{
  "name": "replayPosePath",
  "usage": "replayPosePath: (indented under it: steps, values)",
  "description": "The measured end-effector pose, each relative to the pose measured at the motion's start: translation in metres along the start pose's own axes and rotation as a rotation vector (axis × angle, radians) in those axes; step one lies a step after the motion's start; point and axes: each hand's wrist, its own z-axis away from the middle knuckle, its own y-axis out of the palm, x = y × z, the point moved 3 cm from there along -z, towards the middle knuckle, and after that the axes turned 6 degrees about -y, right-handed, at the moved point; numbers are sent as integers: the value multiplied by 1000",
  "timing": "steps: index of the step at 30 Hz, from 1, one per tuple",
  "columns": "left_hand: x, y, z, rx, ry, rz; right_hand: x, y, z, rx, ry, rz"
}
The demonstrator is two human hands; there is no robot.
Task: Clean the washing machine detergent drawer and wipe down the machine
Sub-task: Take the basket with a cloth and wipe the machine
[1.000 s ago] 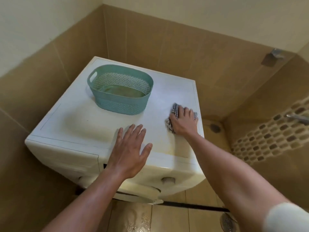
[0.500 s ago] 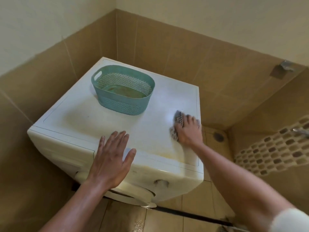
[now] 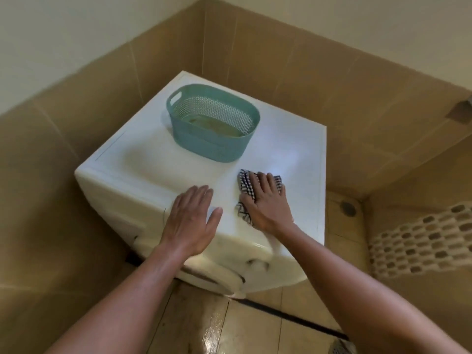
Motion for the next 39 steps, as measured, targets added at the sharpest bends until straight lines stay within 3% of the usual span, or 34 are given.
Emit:
replayPosePath:
  steps: [4,8,16,20,22,24,29,31,36,39]
  values:
    - [12,-1,1,-71,-6,82,56,10,17,57,-166,-6]
    - [36,-6,19,-217,-51,119,122,26,21,41,-439,146]
    - [148,-15,39,-551,-505,489,281,49,-79,-42,-842,513]
    - [198,4,41,-553,-597,670,359,78,-113,-87,-944,874]
    - [207,21,48,-492,-619,797,365,97,-110,-114,-1055,1197]
    - [210,39,59,-459,-602,871,349,117,-94,-114,-1187,1374]
    - [215,74,90,-306,-566,834,231,138,-23,195,-1257,1413]
    - [218,74,98,-277,-538,786,207,127,-9,227,-1241,1439]
    - [231,53,104,-337,-486,772,308,112,-59,-96,-1181,1312]
    - [235,55,95,-382,-502,813,362,143,-93,-159,-1087,1350]
